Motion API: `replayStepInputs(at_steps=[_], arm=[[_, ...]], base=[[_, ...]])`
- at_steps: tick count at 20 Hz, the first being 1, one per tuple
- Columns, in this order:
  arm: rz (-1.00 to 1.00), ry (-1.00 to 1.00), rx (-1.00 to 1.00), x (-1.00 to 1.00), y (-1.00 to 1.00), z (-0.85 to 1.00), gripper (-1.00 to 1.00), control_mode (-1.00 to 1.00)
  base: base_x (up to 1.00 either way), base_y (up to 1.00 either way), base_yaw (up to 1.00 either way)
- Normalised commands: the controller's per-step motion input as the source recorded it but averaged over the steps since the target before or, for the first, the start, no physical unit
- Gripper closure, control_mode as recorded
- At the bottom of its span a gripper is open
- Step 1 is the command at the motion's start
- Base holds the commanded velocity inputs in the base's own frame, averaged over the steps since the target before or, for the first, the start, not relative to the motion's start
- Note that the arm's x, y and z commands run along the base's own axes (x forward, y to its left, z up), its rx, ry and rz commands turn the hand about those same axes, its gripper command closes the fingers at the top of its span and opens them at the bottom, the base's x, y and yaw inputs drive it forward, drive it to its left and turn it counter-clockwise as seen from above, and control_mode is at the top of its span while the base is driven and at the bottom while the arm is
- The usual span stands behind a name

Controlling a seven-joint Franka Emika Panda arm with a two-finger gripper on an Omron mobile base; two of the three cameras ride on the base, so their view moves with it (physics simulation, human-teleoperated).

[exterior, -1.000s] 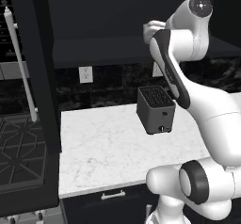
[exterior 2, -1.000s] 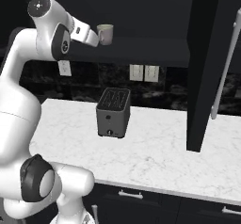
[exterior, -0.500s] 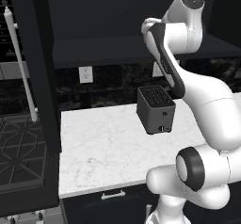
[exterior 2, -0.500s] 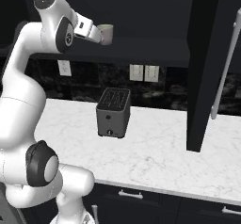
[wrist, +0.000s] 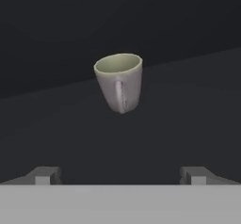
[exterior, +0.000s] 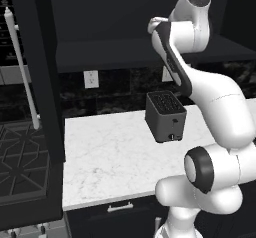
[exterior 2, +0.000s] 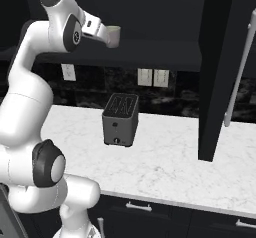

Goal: Gather all objects into one cabinet and sort the glasses and bowls to opposite sides.

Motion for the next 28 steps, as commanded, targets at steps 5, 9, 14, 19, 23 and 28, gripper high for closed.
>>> replayStepInputs(at_steps=[5,9,14,19,23,28], arm=[[0.00,0.00,0.00,0.26,0.00,0.00,-1.00,-1.00],[0.00,0.00,-0.01,0.13,0.00,0.00,-1.00,-1.00],[0.00,0.00,-0.02,0.19,0.00,-0.01,-1.00,-1.00],[0.00,0.00,-0.03,0.18,-0.12,-0.12,-1.00,-1.00],[0.00,0.00,-0.05,0.08,-0.17,-0.28,-1.00,-1.00],[0.00,0.00,-0.03,0.07,-0.06,-0.26,-1.00,-1.00]], base=[[0.00,0.00,0.00],[0.00,0.00,0.00],[0.00,0.00,0.00],[0.00,0.00,0.00],[0.00,0.00,0.00],[0.00,0.00,0.00]])
